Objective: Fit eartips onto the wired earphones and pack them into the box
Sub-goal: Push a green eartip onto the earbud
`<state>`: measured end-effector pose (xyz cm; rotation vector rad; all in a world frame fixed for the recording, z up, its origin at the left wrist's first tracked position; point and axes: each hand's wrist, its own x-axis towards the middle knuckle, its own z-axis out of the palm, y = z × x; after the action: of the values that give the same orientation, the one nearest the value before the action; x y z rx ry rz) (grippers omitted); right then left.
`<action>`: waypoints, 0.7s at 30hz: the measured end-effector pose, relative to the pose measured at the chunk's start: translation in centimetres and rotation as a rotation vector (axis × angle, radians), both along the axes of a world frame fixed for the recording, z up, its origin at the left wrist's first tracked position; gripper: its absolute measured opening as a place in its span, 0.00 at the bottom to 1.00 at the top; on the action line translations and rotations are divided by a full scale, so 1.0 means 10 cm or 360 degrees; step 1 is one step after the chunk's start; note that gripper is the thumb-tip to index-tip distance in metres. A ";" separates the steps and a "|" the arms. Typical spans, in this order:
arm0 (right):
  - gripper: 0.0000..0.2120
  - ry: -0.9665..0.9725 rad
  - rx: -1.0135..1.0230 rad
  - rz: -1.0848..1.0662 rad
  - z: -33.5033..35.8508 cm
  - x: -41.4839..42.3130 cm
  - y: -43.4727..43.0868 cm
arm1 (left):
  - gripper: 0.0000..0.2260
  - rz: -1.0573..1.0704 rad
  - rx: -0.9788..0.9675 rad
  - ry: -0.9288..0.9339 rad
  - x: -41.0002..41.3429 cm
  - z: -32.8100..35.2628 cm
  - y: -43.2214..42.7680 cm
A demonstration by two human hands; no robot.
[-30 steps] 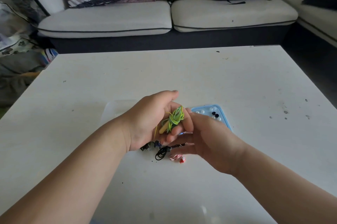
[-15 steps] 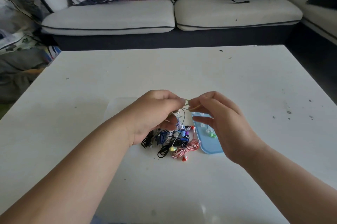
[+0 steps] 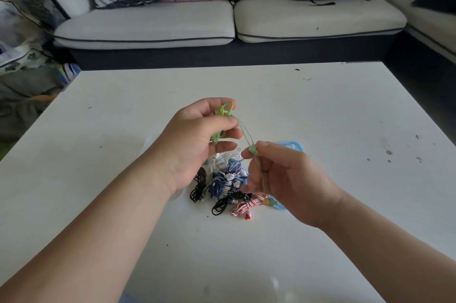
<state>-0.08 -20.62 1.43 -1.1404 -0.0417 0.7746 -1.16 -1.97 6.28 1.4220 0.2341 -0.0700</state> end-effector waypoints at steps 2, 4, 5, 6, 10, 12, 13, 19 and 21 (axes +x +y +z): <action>0.15 -0.0009 -0.0112 -0.0034 0.00 0.00 -0.01 | 0.07 -0.0029 0.0254 0.0042 0.01 -0.07 0.04; 0.16 -0.0015 -0.0246 -0.0089 -0.01 0.00 -0.03 | 0.08 -0.0142 0.0619 0.0134 0.00 -0.17 0.05; 0.16 -0.0050 -0.0343 -0.0112 -0.02 0.01 -0.04 | 0.10 -0.0203 0.0768 0.0194 -0.01 -0.21 0.03; 0.16 -0.0107 -0.0458 -0.0114 -0.03 0.01 -0.05 | 0.11 -0.0260 0.0871 0.0254 -0.02 -0.24 0.01; 0.16 -0.0231 -0.0709 -0.0012 -0.04 0.00 -0.05 | 0.11 -0.0462 0.0893 0.0355 -0.03 -0.31 -0.02; 0.17 -0.0197 -0.0729 -0.0002 -0.04 -0.01 -0.03 | 0.12 -0.0492 0.0925 0.0194 -0.03 -0.33 -0.02; 0.18 -0.0174 -0.0726 -0.0006 -0.04 -0.01 -0.03 | 0.13 -0.0503 0.0952 0.0097 -0.03 -0.34 -0.02; 0.17 -0.0027 -0.0497 -0.0024 -0.07 0.03 -0.05 | 0.07 -0.0520 0.0972 -0.0107 -0.04 -0.31 -0.08; 0.19 0.0063 -0.0393 -0.0016 -0.07 0.05 -0.06 | 0.04 -0.0447 0.0996 -0.0109 -0.03 -0.32 -0.08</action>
<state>0.41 -21.19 0.75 -1.3571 0.0952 0.8090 -1.43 -2.75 3.11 2.0713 -0.0097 -0.1900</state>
